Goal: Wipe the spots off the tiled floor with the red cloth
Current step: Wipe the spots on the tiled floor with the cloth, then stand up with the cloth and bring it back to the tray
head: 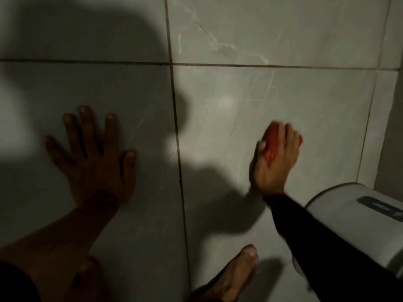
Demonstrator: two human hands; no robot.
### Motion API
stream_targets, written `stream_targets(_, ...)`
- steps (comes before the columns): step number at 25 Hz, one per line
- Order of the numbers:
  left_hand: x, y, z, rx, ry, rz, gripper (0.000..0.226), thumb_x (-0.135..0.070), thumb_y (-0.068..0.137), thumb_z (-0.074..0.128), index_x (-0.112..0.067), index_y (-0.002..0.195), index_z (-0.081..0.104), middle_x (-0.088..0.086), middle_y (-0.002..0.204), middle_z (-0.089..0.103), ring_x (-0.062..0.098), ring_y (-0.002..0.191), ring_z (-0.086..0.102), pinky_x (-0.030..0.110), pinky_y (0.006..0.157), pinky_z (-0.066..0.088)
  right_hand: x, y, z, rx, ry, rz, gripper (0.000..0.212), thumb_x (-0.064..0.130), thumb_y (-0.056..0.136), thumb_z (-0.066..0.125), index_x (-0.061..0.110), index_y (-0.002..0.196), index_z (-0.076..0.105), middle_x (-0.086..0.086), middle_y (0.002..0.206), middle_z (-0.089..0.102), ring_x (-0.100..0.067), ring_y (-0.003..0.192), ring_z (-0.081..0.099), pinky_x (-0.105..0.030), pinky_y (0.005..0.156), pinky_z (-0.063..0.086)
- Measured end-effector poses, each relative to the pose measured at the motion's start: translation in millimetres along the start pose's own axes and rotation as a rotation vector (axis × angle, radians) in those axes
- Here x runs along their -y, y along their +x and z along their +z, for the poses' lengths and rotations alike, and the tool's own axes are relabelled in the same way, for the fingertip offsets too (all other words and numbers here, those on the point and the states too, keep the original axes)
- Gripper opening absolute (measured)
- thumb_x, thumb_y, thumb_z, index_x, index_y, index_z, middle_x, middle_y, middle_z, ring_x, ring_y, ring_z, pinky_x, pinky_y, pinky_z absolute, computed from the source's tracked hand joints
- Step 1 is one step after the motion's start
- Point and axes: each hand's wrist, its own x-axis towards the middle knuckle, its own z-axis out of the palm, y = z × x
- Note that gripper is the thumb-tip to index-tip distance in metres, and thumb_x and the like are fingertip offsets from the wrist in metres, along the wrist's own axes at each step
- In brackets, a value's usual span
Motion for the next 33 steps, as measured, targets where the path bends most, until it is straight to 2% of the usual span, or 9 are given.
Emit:
stream_targets(5,3,0,3,0.001,-0.017,-0.006,0.082,-0.061,0.105,0.027,-0.034,0.176,-0.003,0.003,0.182,-0.019,0.045,0.17,-0.002,0.084,0.124,0.004,154,116,25,-0.19,0.119,-0.159,0.06,0.033,0.097,0.057,0.008,0.152,0.061,-0.022,0.156,0.06,-0.047,0.148,0.051,-0.062,0.131,0.026)
stream_targets(10,6,-2,5,-0.014,-0.018,-0.004,0.082,-0.062,0.105,0.028,-0.033,0.177,0.001,0.0,0.183,-0.019,0.04,0.171,-0.004,0.084,0.123,0.006,157,-92,25,0.194,0.198,-0.542,0.06,0.042,0.104,0.055,0.026,0.161,0.051,-0.013,0.167,0.049,-0.044,0.159,0.036,-0.061,0.133,0.022)
stream_targets(12,6,-3,6,-0.01,-0.015,-0.002,0.082,-0.061,0.106,0.027,-0.031,0.177,0.002,0.001,0.183,-0.019,0.042,0.17,-0.002,0.084,0.123,0.005,94,-158,4,0.302,0.085,-0.482,0.064,0.04,0.101,0.055,0.029,0.163,0.042,-0.01,0.166,0.041,-0.045,0.152,0.038,-0.062,0.124,0.027)
stream_targets(14,2,-2,2,0.006,0.004,0.004,0.082,-0.061,0.105,0.027,-0.032,0.177,0.0,0.002,0.182,-0.021,0.044,0.17,-0.001,0.083,0.124,0.004,33,-155,-1,0.28,0.029,-0.24,0.049,0.028,0.099,0.057,0.011,0.144,0.062,-0.019,0.148,0.053,-0.057,0.135,0.053,-0.065,0.112,0.036)
stream_targets(17,1,0,-1,0.022,0.018,0.002,0.082,-0.061,0.105,0.026,-0.03,0.177,0.001,0.009,0.183,-0.015,0.045,0.169,0.0,0.081,0.125,0.002,-3,-50,-4,0.078,-0.001,0.159,0.06,0.027,0.105,0.048,-0.003,0.156,0.052,-0.03,0.165,0.046,-0.054,0.156,0.038,-0.067,0.133,0.021)
stream_targets(22,8,-1,1,-0.004,0.025,0.038,0.081,-0.06,0.108,0.027,-0.025,0.178,0.007,0.016,0.184,-0.004,0.046,0.169,0.0,0.083,0.124,0.006,83,121,9,-0.158,0.099,0.039,0.063,0.037,0.105,0.053,0.009,0.16,0.05,-0.02,0.165,0.051,-0.044,0.153,0.045,-0.057,0.135,0.023)
stream_targets(28,-7,5,-22,0.145,0.073,-0.037,0.079,-0.059,0.107,0.031,-0.024,0.174,0.007,0.022,0.183,-0.002,0.048,0.169,-0.001,0.078,0.125,0.001,138,-83,12,0.248,0.348,-0.307,0.063,0.033,0.099,0.066,0.019,0.16,0.053,-0.016,0.17,0.046,-0.043,0.162,0.032,-0.059,0.136,0.017)
stream_targets(31,-26,15,-70,0.439,0.177,-0.096,0.084,-0.065,0.106,0.024,-0.022,0.175,0.004,0.019,0.183,-0.007,0.044,0.169,-0.002,0.072,0.13,0.006,122,-162,-26,0.425,0.72,-0.1,0.049,0.025,0.107,0.058,0.037,0.154,0.055,-0.003,0.163,0.056,-0.028,0.156,0.045,-0.052,0.137,0.021)
stream_targets(33,-61,11,-108,0.699,0.125,-0.119,0.082,-0.065,0.106,0.022,-0.021,0.175,0.019,0.017,0.184,0.01,0.042,0.167,0.017,0.06,0.134,0.014,112,-188,-76,0.479,1.02,0.228,0.043,0.035,0.11,0.054,0.067,0.138,0.054,0.025,0.153,0.062,0.002,0.144,0.055,-0.025,0.132,0.034)
